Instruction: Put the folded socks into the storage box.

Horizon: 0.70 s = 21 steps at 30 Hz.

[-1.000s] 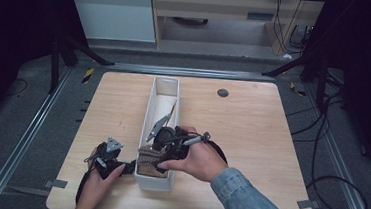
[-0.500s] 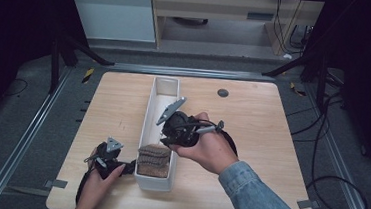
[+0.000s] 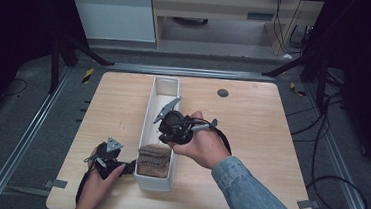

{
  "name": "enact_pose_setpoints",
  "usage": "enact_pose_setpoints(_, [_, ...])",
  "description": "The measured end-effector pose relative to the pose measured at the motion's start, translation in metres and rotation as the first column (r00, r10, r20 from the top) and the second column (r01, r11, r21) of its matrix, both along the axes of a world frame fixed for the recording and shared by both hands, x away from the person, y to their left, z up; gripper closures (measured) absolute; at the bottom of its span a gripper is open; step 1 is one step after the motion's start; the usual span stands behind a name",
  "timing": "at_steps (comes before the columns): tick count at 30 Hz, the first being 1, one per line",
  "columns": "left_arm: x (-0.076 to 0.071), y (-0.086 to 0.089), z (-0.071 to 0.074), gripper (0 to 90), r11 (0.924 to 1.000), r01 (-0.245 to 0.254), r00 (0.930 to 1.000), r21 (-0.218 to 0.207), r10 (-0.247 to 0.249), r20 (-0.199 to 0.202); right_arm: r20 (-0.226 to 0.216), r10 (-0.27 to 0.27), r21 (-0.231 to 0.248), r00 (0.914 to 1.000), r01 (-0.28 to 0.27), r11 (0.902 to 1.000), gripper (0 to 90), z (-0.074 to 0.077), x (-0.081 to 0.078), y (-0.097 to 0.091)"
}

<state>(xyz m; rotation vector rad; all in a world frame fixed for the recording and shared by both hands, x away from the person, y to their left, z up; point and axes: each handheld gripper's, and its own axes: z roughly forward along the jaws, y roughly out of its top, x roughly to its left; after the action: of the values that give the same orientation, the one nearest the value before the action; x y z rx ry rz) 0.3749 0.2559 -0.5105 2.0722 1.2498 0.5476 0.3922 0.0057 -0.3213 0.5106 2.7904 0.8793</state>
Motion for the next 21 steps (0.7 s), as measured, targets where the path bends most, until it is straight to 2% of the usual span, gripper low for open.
enact_pose_setpoints(14, [0.0,0.0,0.0,0.0,1.0,-0.002,1.0,-0.003,0.002,0.001,-0.046,0.024,-0.011,0.9987,-0.024,0.9996,90.0,-0.021,0.008,0.015])
enact_pose_setpoints(21, [0.0,0.0,0.0,0.1,1.0,-0.002,1.0,-0.004,0.002,0.002,-0.072,0.018,-0.037,0.9973,-0.021,0.9991,90.0,-0.037,0.013,0.022])
